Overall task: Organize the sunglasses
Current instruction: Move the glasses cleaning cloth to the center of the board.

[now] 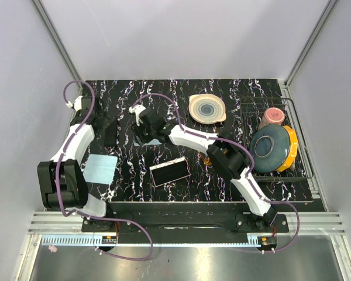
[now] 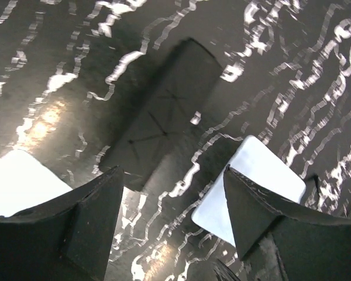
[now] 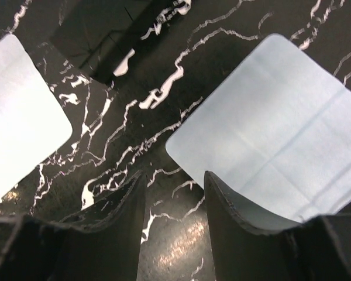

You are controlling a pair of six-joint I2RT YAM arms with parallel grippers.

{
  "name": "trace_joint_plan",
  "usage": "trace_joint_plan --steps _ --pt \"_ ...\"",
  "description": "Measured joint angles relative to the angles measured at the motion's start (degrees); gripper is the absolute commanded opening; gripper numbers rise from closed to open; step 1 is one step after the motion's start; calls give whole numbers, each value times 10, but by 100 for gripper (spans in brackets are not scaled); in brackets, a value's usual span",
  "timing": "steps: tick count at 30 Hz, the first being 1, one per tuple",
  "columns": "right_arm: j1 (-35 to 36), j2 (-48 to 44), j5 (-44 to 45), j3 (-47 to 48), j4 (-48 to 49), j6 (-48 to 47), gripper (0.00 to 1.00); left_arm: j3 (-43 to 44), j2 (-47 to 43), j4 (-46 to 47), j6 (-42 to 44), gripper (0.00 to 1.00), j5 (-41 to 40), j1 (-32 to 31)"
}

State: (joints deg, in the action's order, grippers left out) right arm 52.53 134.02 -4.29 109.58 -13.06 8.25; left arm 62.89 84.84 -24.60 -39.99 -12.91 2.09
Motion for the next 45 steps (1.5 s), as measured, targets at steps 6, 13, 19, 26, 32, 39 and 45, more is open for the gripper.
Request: trace_joint_plan --steps 6,13,19,26,32,39,45 --pt "5 34 -11 22 30 -12 50 -15 -1 -14 -14 75 1 44" --pt "17 79 -11 45 33 -30 52 -16 -1 -17 -24 79 5 62" --pt "21 96 1 69 31 -45 50 -16 -1 -16 -25 80 7 65" --pt "27 102 37 80 21 -63 37 -16 -1 -16 -25 80 7 68" --pt "30 117 64 105 9 -81 17 -16 -1 -16 -25 80 10 72" --pt "30 117 67 105 9 -87 0 -16 -1 -15 -24 80 20 74" --pt "30 106 59 84 22 -93 0 -16 1 -14 -21 80 30 74"
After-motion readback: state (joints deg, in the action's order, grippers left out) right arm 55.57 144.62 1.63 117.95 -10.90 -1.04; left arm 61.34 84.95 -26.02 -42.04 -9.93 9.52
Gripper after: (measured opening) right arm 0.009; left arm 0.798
